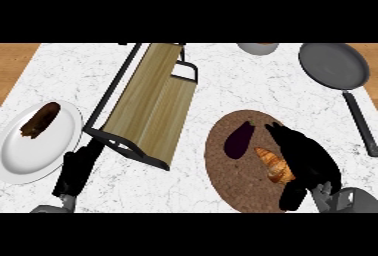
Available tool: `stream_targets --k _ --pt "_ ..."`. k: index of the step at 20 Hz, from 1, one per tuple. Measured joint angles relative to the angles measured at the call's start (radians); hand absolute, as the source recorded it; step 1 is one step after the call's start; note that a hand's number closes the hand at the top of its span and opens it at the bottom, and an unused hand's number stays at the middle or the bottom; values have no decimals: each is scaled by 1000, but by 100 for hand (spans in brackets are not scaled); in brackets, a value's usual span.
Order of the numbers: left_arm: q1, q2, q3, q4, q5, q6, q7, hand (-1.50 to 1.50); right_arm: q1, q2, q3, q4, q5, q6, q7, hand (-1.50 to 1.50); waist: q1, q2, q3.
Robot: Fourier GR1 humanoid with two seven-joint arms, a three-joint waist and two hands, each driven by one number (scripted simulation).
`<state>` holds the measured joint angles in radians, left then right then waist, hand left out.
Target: Pick the croissant from the placemat and place it in the tiered shelf
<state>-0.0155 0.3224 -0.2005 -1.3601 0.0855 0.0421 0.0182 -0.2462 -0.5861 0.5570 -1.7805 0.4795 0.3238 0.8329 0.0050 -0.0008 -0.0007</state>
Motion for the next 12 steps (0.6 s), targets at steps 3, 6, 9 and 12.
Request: stream_targets --k 3,6,9,12 --pt "-15 -19 14 12 -19 -2 5 0 12 51 -9 6 43 34 31 -150 -2 0 0" --pt "-3 -24 28 7 -29 -23 1 0 43 80 -17 -8 97 52 44 -150 -4 0 1" --pt "-4 -43 29 -1 -48 -19 14 0 55 95 -21 -4 161 57 46 -150 -4 0 1" --pt "12 -43 43 -20 -52 -39 21 0 57 109 -40 33 219 58 11 -150 -3 0 1"
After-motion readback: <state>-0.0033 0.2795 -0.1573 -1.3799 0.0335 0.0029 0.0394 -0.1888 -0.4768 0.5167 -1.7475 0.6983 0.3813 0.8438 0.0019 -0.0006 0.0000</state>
